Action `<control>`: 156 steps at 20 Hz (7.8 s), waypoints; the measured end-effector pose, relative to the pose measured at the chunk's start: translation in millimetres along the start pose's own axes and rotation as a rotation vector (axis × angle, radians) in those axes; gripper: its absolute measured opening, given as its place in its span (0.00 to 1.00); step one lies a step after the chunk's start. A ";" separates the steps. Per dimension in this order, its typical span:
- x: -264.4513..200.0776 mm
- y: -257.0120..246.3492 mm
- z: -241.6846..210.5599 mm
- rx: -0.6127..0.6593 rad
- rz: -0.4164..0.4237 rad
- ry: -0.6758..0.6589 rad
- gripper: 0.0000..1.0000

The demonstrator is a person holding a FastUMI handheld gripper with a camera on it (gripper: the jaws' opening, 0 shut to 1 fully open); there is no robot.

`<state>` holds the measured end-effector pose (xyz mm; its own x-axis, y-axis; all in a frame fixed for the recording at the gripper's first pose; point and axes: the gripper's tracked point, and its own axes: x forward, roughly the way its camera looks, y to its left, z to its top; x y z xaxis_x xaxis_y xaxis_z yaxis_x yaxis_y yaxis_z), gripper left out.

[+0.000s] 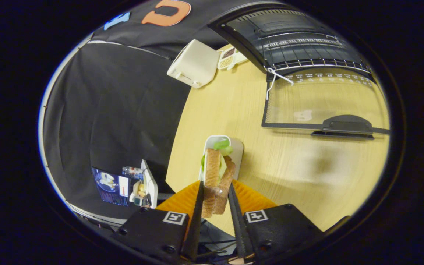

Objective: Open the toaster oven, put the food inside, and close the toaster oven door.

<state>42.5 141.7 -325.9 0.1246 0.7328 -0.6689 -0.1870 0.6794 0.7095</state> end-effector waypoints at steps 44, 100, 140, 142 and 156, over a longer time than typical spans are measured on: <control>-101.4 -147.8 270.1 0.440 0.152 -0.909 0.34; -49.8 -171.4 58.2 -0.180 -0.856 -0.694 1.00; -174.5 -10.4 125.9 -0.328 -0.820 -1.056 1.00; -193.3 7.2 118.1 -0.356 -0.823 -1.085 1.00; -329.9 127.1 41.1 -0.471 -0.859 -1.315 1.00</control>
<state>17.7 -12.1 -5.9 0.9904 -0.1380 0.0038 0.1381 0.9896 -0.0394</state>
